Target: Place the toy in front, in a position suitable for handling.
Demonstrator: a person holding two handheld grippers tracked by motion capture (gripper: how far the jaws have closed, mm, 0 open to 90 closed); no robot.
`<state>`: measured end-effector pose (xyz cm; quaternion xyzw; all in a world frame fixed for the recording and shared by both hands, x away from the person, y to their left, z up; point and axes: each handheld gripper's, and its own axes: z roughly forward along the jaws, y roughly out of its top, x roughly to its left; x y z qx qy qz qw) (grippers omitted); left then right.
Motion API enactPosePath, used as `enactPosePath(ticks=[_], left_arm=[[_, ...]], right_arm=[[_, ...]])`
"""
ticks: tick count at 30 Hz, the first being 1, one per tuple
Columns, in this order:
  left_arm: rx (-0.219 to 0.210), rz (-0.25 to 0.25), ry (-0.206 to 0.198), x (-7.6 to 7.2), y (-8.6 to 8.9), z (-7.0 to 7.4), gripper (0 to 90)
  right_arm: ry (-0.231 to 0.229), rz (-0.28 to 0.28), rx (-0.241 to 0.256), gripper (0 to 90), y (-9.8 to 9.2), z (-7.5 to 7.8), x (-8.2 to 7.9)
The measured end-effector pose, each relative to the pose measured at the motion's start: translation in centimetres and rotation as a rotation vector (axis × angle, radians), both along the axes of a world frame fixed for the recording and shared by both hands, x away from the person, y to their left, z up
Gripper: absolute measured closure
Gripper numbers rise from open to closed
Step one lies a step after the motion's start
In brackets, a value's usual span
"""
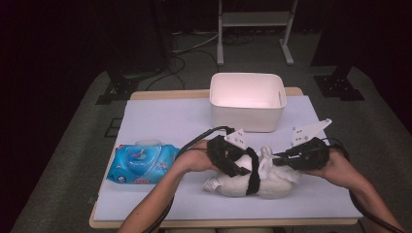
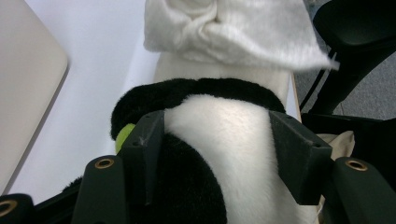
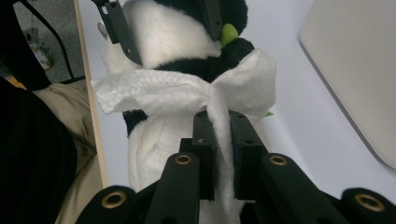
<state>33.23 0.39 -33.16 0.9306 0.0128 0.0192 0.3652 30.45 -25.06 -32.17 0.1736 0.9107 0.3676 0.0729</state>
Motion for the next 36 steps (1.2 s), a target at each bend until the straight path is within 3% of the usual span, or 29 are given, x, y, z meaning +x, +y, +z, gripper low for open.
enactPosePath(ticks=[6,11,24,36], left_arm=[[-0.007,0.0,0.007,0.1,0.0,0.0,37.9],[-0.023,0.012,0.024,0.3,0.2,-0.2,34.9],[-0.051,0.034,0.014,-0.2,0.7,0.3,27.4],[-0.069,0.083,0.014,0.1,3.1,0.8,25.7]], right_arm=[[0.015,0.036,0.008,81.6,1.7,-0.1,0.8],[0.026,0.063,-0.022,81.7,3.4,-0.7,1.1],[0.039,0.058,-0.014,81.7,2.7,-1.2,1.2],[0.035,0.05,-0.024,81.7,2.3,-1.2,1.1]])
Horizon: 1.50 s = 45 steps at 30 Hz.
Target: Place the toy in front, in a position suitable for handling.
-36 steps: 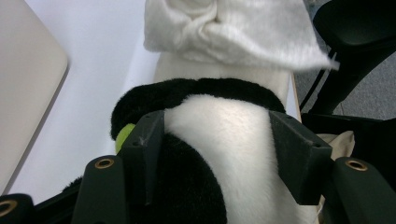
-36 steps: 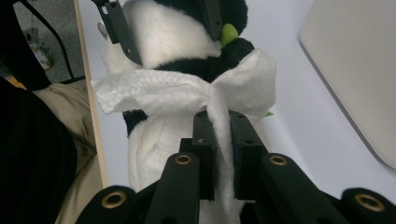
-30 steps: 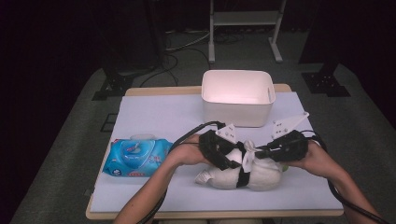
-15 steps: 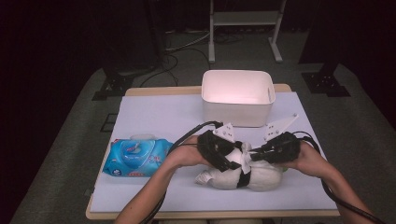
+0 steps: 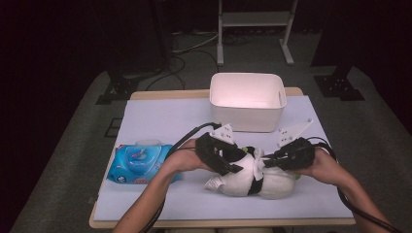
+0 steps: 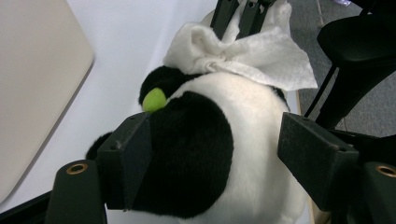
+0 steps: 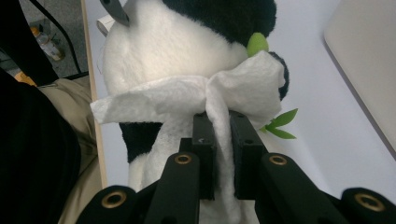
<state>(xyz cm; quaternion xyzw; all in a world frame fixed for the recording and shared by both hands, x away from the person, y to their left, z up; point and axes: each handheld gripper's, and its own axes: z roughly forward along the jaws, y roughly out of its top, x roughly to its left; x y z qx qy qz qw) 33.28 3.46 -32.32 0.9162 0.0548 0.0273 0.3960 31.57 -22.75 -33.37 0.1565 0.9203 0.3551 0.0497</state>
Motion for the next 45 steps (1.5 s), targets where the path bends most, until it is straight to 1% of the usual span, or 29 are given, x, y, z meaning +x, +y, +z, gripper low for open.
enactPosePath(ticks=[4,6,7,11,12,13,14,19,20,22,23,24,25,27,31,33,37,39,40,41,43,44,45], left_arm=[[0.007,0.028,0.006,-0.1,1.0,-0.3,22.9],[0.013,0.03,0.01,0.0,1.2,-0.4,22.5],[0.012,0.039,0.023,-0.1,1.6,-0.9,22.2],[0.009,0.044,0.056,0.0,2.0,-1.9,20.9],[0.009,0.044,0.056,0.0,2.0,-1.9,20.6],[-0.004,0.046,0.077,0.1,2.2,-2.3,20.3],[-0.01,0.048,0.088,0.1,2.3,-2.5,20.2],[-0.021,0.04,0.126,0.1,2.3,-3.5,18.5],[-0.029,0.039,0.14,0.0,2.2,-3.8,18.0],[-0.03,0.033,0.146,0.0,2.1,-3.9,17.2],[-0.037,0.024,0.161,0.0,2.0,-4.2,16.1],[-0.039,0.017,0.172,0.0,1.9,-4.4,15.3],[-0.031,0.005,0.178,-0.1,1.8,-4.6,14.6],[-0.029,0.001,0.187,-0.1,1.6,-4.9,14.1],[-0.028,-0.006,0.187,-0.1,1.3,-5.1,11.3],[-0.02,-0.012,0.185,-0.2,1.1,-5.2,9.9],[-0.018,-0.008,0.188,-0.3,1.0,-5.5,10.2],[-0.025,-0.004,0.187,-0.3,1.0,-5.6,14.0],[-0.025,-0.004,0.187,-0.3,1.0,-5.6,17.1],[-0.031,0.0,0.178,-0.3,1.2,-5.5,21.1],[-0.03,-0.002,0.172,-0.3,1.2,-5.4,24.9],[-0.033,-0.003,0.168,-0.3,1.3,-5.4,24.9],[-0.033,-0.003,0.164,-0.2,1.4,-5.2,27.9]], right_arm=[[-0.005,-0.004,0.0,81.7,-0.1,0.0,-0.1],[-0.005,-0.012,-0.001,81.7,-0.3,-0.1,-0.1],[-0.006,-0.013,0.0,81.7,-0.4,-0.1,-0.1],[-0.004,-0.018,0.003,81.6,-0.6,-0.1,-0.3],[-0.004,-0.018,0.003,81.6,-0.6,-0.1,-0.3],[-0.004,-0.018,0.002,81.6,-0.7,-0.1,-0.3],[-0.004,-0.018,0.003,81.6,-0.7,-0.2,-0.3],[-0.003,-0.017,0.009,81.6,-0.8,-0.3,-0.4],[-0.002,-0.017,0.008,81.6,-0.8,-0.3,-0.4],[-0.004,-0.015,0.008,81.6,-0.9,-0.3,-0.5],[-0.005,-0.014,0.01,81.6,-1.0,-0.4,-0.6],[-0.003,-0.016,0.013,81.6,-1.0,-0.4,-0.6],[-0.003,-0.019,0.017,81.6,-1.1,-0.4,-0.6],[0.0,-0.015,0.019,81.6,-1.0,-0.5,-0.7],[-0.002,-0.015,0.02,81.6,-1.0,-0.5,-0.7],[-0.001,-0.013,0.022,81.6,-1.0,-0.6,-0.7],[-0.001,-0.013,0.022,81.5,-0.9,-0.6,-0.8],[-0.005,-0.011,0.023,81.5,-0.9,-0.6,-0.9],[-0.005,-0.011,0.023,81.5,-0.9,-0.6,-0.9],[-0.004,-0.011,0.026,81.5,-0.8,-0.6,-0.9],[-0.004,-0.009,0.027,81.5,-0.8,-0.6,-0.9],[-0.005,-0.006,0.03,81.5,-0.8,-0.5,-0.9],[-0.009,-0.001,0.029,81.7,-0.6,-0.4,-0.8]])
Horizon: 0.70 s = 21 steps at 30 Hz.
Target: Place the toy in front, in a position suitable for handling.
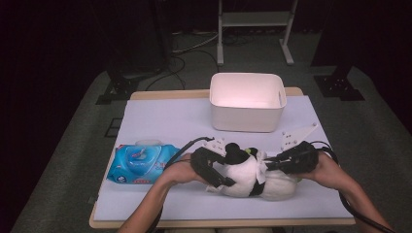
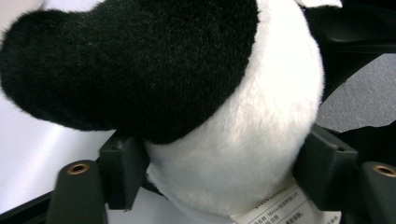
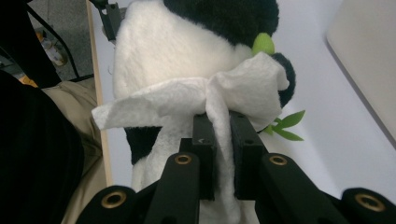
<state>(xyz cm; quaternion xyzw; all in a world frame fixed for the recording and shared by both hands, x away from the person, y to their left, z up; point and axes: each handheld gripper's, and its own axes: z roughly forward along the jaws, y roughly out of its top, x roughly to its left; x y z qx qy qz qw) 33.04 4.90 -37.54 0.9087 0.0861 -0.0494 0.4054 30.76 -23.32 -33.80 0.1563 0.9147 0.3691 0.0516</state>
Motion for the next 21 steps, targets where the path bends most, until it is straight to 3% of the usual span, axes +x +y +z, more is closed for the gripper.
enactPosePath(ticks=[9,16,21], left_arm=[[0.001,-0.016,-0.062,-0.5,-0.1,1.2,31.1],[0.012,-0.003,-0.07,-0.1,0.9,2.2,32.5],[0.016,0.004,-0.066,-0.1,1.3,2.1,32.8]], right_arm=[[-0.017,0.02,0.032,81.9,1.5,1.8,0.7],[-0.055,0.032,0.027,81.8,2.8,3.2,0.9],[-0.029,0.032,0.021,81.7,2.7,2.7,0.9]])
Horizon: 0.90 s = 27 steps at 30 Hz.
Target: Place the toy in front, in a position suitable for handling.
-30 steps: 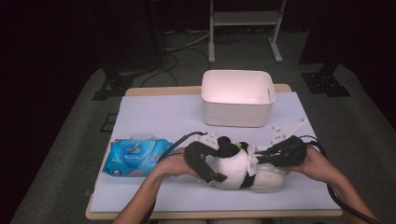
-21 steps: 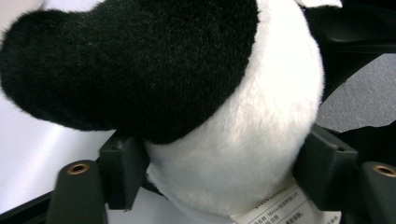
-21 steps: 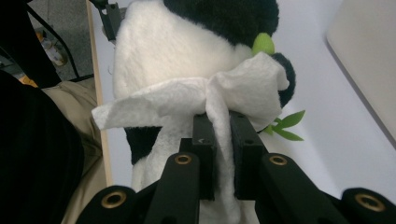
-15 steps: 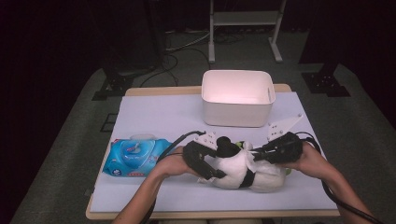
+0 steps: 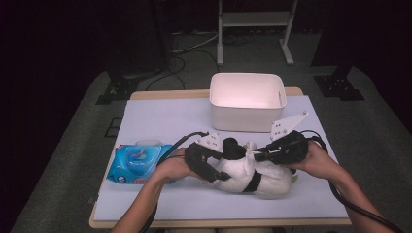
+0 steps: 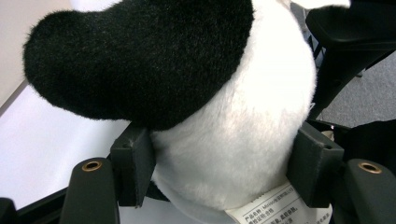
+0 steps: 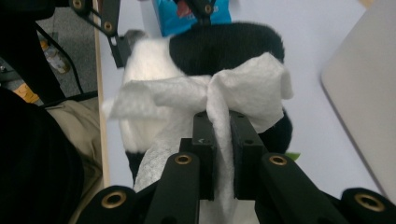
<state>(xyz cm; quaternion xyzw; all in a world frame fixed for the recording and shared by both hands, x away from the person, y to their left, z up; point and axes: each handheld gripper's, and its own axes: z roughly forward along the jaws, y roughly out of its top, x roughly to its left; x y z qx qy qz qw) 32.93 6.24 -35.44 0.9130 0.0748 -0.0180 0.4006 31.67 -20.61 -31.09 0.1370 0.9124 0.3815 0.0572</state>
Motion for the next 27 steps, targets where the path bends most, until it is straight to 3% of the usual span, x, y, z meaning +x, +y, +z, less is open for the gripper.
enactPosePath(ticks=[4,7,17,21,27], left_arm=[[0.002,-0.001,0.004,0.0,0.2,-0.2,32.7],[0.002,-0.003,0.002,0.1,0.1,0.1,32.8],[0.012,-0.028,-0.03,-0.4,-0.7,1.2,33.2],[0.009,-0.029,-0.015,-0.2,-0.6,0.5,33.1],[-0.012,-0.014,0.005,0.0,0.0,-0.2,33.0]], right_arm=[[0.031,-0.005,-0.015,81.6,-0.9,-1.2,-0.2],[0.04,-0.013,0.004,81.6,-1.3,-1.5,-0.2],[0.009,0.007,0.039,81.6,-0.1,0.7,0.1],[-0.01,0.015,-0.014,81.5,0.4,0.7,0.2],[0.025,-0.003,-0.045,81.5,-0.3,-0.7,0.0]])
